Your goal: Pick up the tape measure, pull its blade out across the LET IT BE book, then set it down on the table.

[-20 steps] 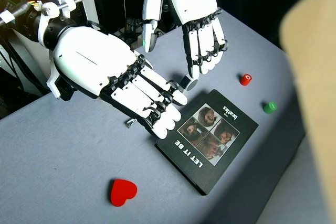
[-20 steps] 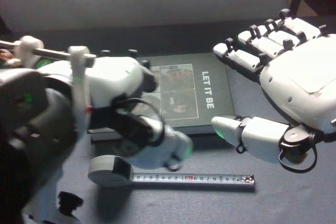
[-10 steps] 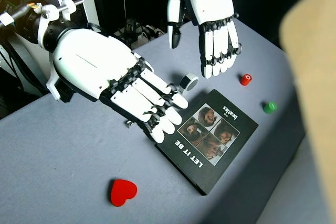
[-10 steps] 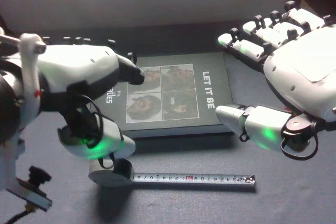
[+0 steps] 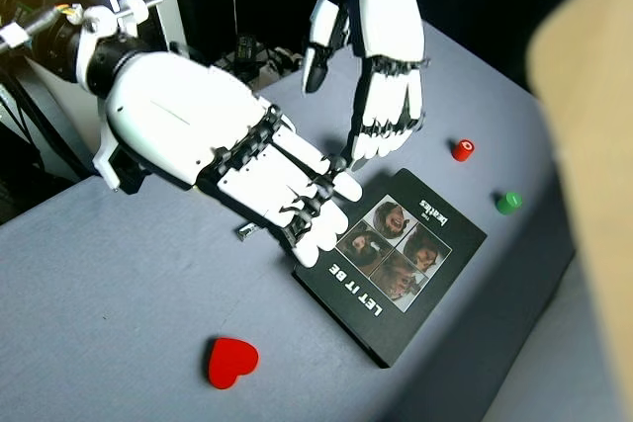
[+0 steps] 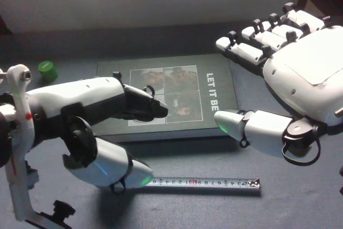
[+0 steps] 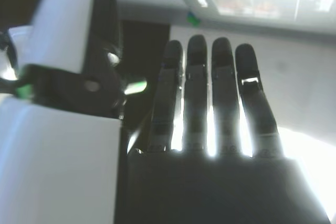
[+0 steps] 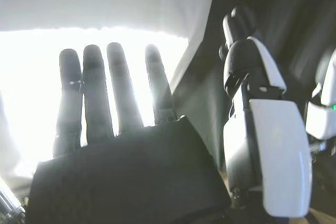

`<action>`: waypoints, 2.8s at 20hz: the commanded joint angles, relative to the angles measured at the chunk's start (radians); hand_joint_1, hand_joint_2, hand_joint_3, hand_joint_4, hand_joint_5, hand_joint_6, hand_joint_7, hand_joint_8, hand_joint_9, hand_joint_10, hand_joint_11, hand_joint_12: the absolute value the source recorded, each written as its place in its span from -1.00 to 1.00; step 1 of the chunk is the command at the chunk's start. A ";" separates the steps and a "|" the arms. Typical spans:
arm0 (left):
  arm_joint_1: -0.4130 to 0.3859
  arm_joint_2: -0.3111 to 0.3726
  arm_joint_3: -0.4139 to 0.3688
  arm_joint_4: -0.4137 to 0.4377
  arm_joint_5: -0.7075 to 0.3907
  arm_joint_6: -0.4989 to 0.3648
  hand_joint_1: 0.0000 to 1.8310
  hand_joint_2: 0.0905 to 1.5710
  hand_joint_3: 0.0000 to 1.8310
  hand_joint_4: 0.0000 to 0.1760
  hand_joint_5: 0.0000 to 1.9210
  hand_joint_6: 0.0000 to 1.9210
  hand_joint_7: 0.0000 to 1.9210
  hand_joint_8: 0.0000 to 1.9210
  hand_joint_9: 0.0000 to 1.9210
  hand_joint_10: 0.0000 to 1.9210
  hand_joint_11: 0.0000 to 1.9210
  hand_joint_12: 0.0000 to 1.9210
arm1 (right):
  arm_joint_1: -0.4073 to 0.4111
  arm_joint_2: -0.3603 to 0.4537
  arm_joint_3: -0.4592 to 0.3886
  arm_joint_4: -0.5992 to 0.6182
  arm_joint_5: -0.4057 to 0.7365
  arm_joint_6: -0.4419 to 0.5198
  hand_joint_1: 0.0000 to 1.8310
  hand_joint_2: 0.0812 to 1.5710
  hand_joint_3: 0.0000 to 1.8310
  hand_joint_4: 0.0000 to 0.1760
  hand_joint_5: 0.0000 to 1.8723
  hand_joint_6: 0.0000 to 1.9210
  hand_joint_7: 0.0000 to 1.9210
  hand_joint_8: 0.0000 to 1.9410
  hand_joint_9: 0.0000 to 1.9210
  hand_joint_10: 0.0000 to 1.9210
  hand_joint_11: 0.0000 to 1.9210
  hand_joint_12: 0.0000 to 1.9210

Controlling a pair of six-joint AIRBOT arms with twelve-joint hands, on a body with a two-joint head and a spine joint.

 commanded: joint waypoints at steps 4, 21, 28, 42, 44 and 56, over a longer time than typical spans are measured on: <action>0.069 0.001 0.040 0.272 0.122 -0.294 0.22 0.25 -1.00 -1.00 -0.56 -0.99 -0.51 -0.98 -0.61 -0.98 -0.97 -0.22 | 0.015 0.001 -0.007 -0.083 0.059 -0.006 -0.96 0.47 -1.00 0.41 -0.85 -1.00 -0.77 -1.00 -0.75 -1.00 -1.00 -0.15; 0.392 -0.062 0.063 1.151 -0.185 -1.474 0.22 0.28 -0.99 -1.00 -0.53 -0.99 -0.51 -0.99 -0.58 -0.99 -0.96 -0.21 | 0.016 0.003 -0.020 -0.029 0.056 -0.027 -0.89 0.43 -1.00 0.42 -0.81 -1.00 -0.77 -1.00 -0.77 -1.00 -1.00 -0.17; 0.482 -0.111 0.121 1.295 -0.298 -1.585 0.22 0.29 -1.00 -1.00 -0.53 -1.00 -0.50 -0.99 -0.58 -0.99 -0.97 -0.22 | 0.015 0.006 -0.022 -0.029 0.050 -0.025 -0.89 0.43 -1.00 0.40 -0.81 -1.00 -0.80 -1.00 -0.79 -1.00 -1.00 -0.10; 0.606 -0.134 0.156 1.376 -0.381 -1.650 0.23 0.28 -1.00 -1.00 -0.52 -1.00 -0.51 -1.00 -0.59 -1.00 -0.95 -0.21 | 0.011 0.007 -0.023 -0.030 0.043 -0.026 -0.86 0.43 -1.00 0.33 -0.80 -1.00 -0.78 -1.00 -0.77 -1.00 -1.00 -0.14; 0.612 -0.139 0.159 1.376 -0.389 -1.647 0.23 0.28 -1.00 -1.00 -0.52 -1.00 -0.51 -1.00 -0.58 -1.00 -0.94 -0.21 | 0.011 0.007 -0.024 -0.030 0.043 -0.026 -0.86 0.43 -1.00 0.33 -0.80 -1.00 -0.78 -1.00 -0.77 -1.00 -1.00 -0.14; 0.666 -0.192 0.191 1.380 -0.457 -1.582 0.24 0.29 -1.00 -1.00 -0.52 -0.99 -0.53 -1.00 -0.61 -1.00 -0.96 -0.21 | 0.010 0.007 -0.024 -0.034 0.041 -0.028 -0.86 0.43 -1.00 0.33 -0.80 -1.00 -0.77 -1.00 -0.76 -1.00 -1.00 -0.13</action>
